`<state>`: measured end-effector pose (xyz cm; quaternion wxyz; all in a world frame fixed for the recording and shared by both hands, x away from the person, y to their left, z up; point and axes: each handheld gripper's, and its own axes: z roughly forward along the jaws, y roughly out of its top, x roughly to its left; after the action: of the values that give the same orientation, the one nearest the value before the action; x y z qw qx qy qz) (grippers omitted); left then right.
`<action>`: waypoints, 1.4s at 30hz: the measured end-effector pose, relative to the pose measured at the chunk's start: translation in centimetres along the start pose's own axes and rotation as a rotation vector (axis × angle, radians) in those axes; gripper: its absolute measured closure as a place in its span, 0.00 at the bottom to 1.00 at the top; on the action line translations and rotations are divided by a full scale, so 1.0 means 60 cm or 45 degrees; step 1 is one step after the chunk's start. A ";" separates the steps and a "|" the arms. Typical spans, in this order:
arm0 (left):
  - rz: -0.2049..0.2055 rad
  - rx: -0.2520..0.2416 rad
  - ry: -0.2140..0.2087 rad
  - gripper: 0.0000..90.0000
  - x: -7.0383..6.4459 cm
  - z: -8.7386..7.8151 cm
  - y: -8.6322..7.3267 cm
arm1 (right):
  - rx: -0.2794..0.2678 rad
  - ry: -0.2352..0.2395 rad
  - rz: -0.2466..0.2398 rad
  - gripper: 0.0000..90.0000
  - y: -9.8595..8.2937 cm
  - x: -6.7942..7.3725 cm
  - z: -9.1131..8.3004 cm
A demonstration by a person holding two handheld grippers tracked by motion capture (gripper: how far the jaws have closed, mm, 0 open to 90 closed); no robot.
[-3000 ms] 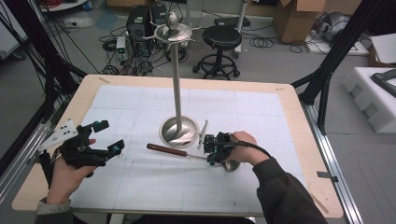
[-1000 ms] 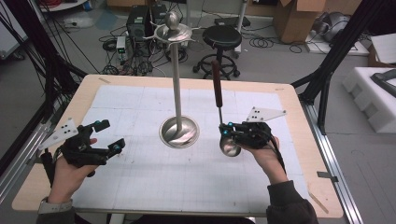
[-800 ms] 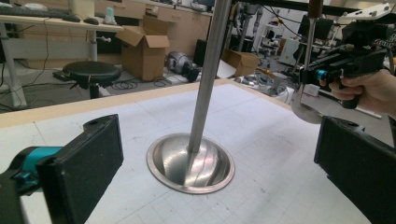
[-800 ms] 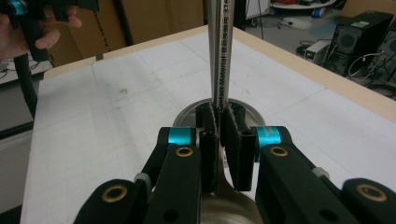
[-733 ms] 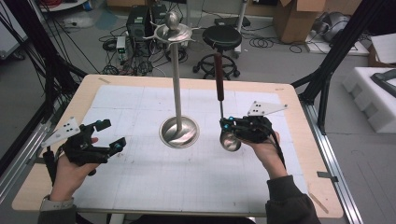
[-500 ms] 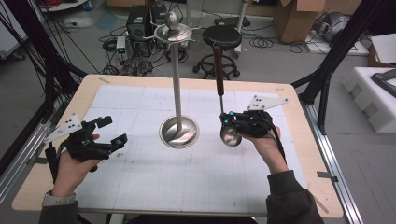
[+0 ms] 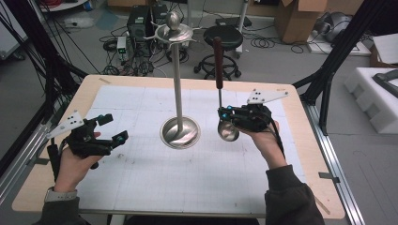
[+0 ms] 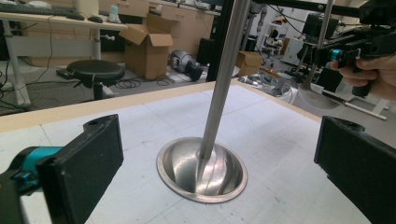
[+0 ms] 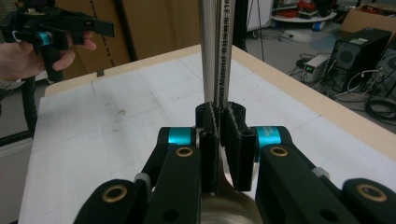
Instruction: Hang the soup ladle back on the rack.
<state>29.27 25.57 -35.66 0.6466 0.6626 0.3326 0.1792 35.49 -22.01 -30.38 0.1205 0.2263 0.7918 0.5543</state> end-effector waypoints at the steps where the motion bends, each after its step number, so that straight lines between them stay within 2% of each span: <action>1: 0.000 -0.001 0.000 0.02 -0.001 -0.001 0.000 | -0.005 0.002 -0.002 0.94 0.003 0.003 0.001; 12: 0.010 0.003 -0.006 0.02 -0.005 -0.001 0.002 | -0.020 0.024 -0.016 0.94 0.020 0.019 0.014; 19: 0.009 -0.004 -0.009 0.02 -0.004 -0.003 0.003 | -0.019 0.016 -0.035 0.94 0.035 0.030 0.025; 22: 0.005 -0.010 -0.012 0.02 -0.005 -0.004 0.003 | -0.017 0.019 -0.036 0.94 0.038 0.029 0.030; 25: 0.035 0.004 0.001 0.02 -0.006 -0.004 0.004 | -0.008 0.017 -0.028 0.94 0.037 0.029 0.036; 42: 0.029 0.004 -0.006 0.02 -0.007 -0.003 0.004 | -0.001 0.010 -0.022 0.94 0.034 0.024 0.052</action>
<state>28.90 25.43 -35.31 0.6443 0.6679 0.3237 0.1846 36.08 -18.14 -29.48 0.1223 0.2175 0.7939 0.5545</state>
